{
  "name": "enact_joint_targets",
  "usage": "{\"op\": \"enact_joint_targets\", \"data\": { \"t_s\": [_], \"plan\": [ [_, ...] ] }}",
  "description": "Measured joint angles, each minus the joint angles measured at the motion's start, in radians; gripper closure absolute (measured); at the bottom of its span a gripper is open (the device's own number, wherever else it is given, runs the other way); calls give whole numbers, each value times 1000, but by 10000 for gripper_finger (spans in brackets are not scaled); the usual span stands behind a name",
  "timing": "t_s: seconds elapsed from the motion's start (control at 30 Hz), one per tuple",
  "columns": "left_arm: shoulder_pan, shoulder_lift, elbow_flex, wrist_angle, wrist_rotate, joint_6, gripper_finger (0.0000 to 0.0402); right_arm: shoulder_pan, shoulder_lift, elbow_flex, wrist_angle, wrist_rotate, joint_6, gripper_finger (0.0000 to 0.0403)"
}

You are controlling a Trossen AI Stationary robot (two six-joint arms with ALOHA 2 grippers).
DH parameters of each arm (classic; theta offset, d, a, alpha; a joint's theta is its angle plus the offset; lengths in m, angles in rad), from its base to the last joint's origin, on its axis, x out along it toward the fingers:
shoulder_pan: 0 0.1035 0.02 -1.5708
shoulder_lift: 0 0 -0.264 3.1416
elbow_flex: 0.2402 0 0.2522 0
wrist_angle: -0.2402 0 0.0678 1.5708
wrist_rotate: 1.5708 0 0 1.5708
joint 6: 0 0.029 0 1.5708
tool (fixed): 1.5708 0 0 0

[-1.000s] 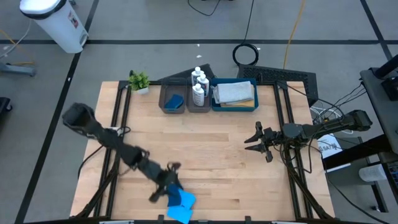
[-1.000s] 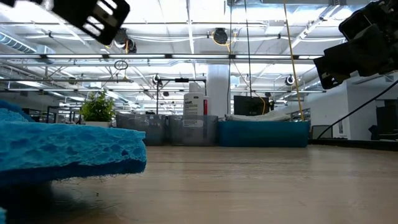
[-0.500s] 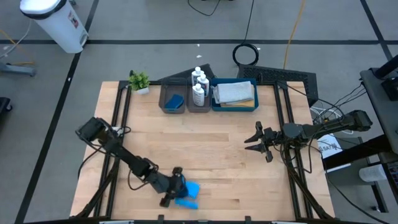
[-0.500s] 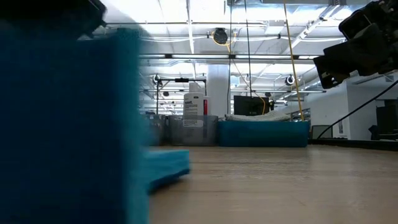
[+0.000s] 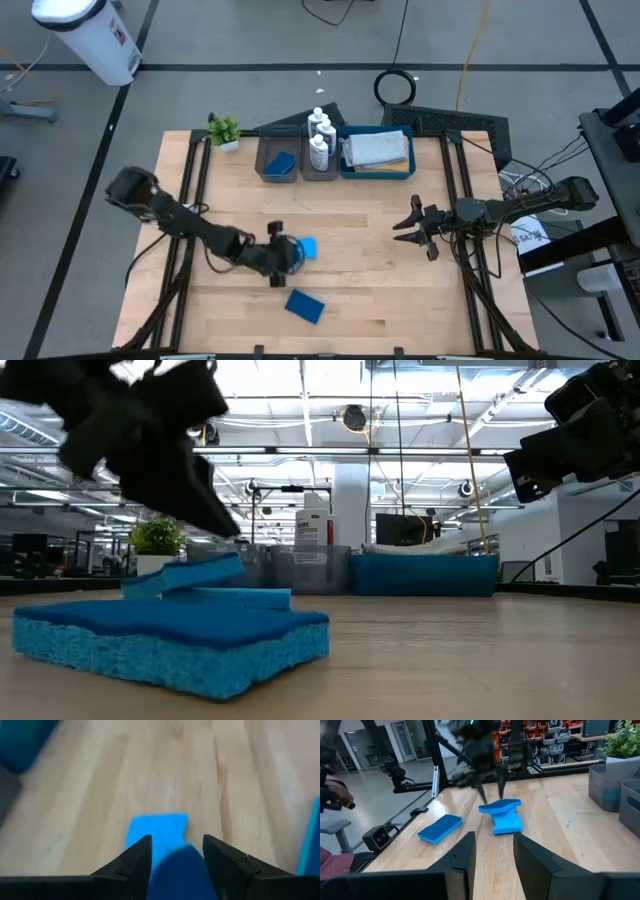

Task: Pick & Place Kitchen Items
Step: Move the sponges to the middle of the table, then put the top blue sponge into the left black bin

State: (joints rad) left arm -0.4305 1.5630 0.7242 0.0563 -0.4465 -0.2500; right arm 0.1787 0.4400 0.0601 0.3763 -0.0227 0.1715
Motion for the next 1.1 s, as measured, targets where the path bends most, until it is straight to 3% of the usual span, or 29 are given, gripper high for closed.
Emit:
{"op": "enact_joint_targets", "data": {
  "t_s": [0.2, 0.33, 0.53, 0.67, 0.77, 0.93, 1.1],
  "plan": [
    [33, -190, 2, -119, 10, -108, 219, 0, 3, 0, -1, 0, 0, 303],
    [81, -256, 2, -217, 128, -308, 202, 0, 5, 0, -1, 0, 0, 303],
    [125, -228, 2, -270, 281, -362, 124, 0, 5, 0, 3, 0, 0, 303],
    [154, -206, 2, -306, 244, -352, 92, 0, 5, 0, 5, 0, 14, 303],
    [190, -205, 2, -386, 259, -446, 82, 0, 5, 0, 5, 0, 19, 303],
    [278, -207, 2, -554, 383, -541, 84, 0, 8, 0, 4, -1, 19, 303],
    [343, -207, -37, -510, 492, -517, 101, 0, 7, 0, 3, -1, 19, 303]
  ]
}}
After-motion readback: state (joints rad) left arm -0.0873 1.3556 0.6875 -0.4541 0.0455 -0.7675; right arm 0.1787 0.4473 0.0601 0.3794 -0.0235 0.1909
